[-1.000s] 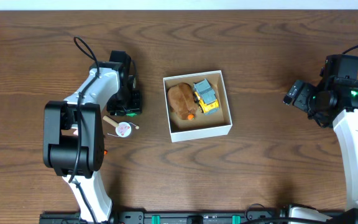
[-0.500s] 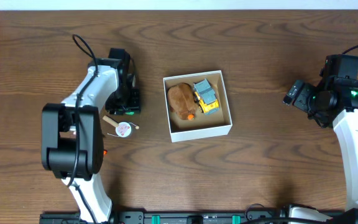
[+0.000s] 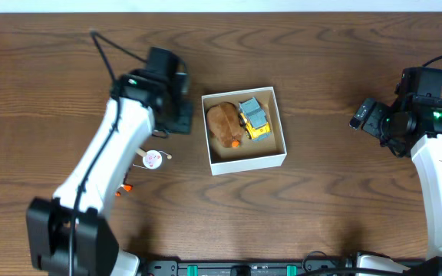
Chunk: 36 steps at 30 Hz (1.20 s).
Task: Pack container
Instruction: 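Place the green toy into the box's front corner and release, then grasp the pig-face rattle drum by its wooden handle with left gripper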
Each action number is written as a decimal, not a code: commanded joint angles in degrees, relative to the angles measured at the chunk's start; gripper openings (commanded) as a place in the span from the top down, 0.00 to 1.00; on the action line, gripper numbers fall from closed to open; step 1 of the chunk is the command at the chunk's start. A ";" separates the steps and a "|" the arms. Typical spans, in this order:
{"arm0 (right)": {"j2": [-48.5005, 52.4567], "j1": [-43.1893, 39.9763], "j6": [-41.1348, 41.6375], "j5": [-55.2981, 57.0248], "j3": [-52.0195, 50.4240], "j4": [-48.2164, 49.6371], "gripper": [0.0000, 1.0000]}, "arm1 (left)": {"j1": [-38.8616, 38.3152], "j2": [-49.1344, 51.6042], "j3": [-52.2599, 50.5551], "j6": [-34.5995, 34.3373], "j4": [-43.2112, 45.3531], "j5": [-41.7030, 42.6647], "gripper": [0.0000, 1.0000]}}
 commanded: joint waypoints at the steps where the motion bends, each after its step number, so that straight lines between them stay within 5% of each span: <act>1: 0.07 0.13 -0.81 -0.15 -0.44 0.20 0.01 | -6.51 -1.88 1.16 -0.28 0.02 0.15 0.51; 6: 0.07 0.13 -0.81 -0.17 -0.44 0.20 0.01 | -15.61 -0.76 1.14 -0.24 2.12 -1.38 0.50; 10: 0.07 0.13 -0.81 -0.17 -0.44 0.02 0.01 | -19.23 0.63 1.14 -0.24 3.52 -7.74 0.37; 15: 0.07 0.13 -1.27 -0.17 -0.44 -0.09 0.01 | -18.93 0.37 1.18 0.17 3.76 -8.74 0.10; 20: 0.07 0.13 -1.42 -0.15 -0.44 -0.07 0.01 | -16.39 -2.43 1.18 -1.57 0.66 -13.66 0.02; 25: 0.07 0.13 -1.88 -0.13 -0.44 0.04 0.01 | -9.16 -7.34 1.16 -11.45 -2.86 -17.86 0.02; 31: 0.07 0.13 -1.88 -0.15 -0.44 0.22 0.01 | 4.90 -8.96 0.52 -33.86 -6.29 -16.39 0.02; 36: 0.07 0.13 -1.88 -0.17 -0.44 0.17 0.01 | 12.28 -6.73 -3.56 -39.30 -3.54 -11.34 0.02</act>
